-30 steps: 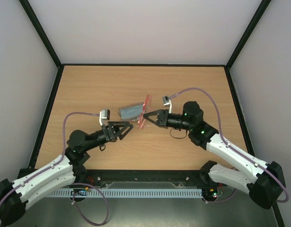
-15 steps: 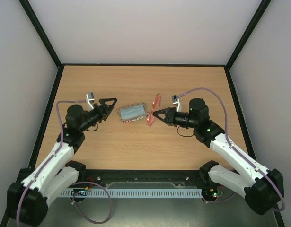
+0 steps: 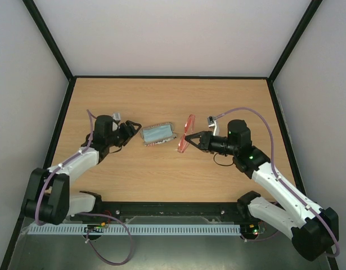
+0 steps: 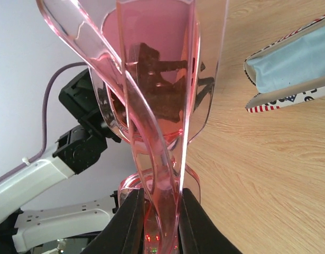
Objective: Organize the sunglasses
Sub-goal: Adjust the sunglasses case at the center of the board.
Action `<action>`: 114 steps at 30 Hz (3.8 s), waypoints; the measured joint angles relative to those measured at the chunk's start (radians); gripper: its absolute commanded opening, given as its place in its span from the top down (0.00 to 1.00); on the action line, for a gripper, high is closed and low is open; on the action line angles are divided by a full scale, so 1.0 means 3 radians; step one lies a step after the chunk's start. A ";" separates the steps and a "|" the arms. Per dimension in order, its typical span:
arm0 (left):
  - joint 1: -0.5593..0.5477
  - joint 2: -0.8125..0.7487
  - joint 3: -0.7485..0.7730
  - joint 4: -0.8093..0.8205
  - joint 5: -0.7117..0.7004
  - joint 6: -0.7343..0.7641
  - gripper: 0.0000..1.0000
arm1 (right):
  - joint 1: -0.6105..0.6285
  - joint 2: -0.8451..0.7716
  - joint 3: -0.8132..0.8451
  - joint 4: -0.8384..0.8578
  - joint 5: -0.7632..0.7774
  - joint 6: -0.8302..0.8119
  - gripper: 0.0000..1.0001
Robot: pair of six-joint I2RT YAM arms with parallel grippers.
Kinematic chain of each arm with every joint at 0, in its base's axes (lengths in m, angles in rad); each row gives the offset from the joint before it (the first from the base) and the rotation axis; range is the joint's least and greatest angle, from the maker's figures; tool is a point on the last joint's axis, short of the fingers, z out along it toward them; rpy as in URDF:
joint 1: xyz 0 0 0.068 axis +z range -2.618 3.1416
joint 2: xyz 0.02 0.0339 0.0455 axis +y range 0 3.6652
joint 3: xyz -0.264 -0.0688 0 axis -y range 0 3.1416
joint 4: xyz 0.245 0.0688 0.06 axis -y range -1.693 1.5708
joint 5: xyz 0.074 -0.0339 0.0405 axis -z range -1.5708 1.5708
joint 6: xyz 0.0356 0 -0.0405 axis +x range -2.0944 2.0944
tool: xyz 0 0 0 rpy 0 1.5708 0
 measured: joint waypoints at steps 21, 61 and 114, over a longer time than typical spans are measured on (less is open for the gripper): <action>0.0151 0.1841 0.1480 -0.0380 -0.0146 0.0879 0.68 | -0.0019 -0.0070 -0.0065 -0.0117 0.0005 -0.0046 0.90; -0.0633 0.1414 0.0643 -0.0340 -0.0257 0.0617 0.64 | -0.0309 0.0263 0.0114 -0.0491 -0.0086 -0.0523 0.91; -0.0699 0.1259 0.0521 0.0370 0.0445 -0.0367 0.91 | -0.0413 0.0584 0.0212 -0.0640 -0.0200 -0.0862 0.93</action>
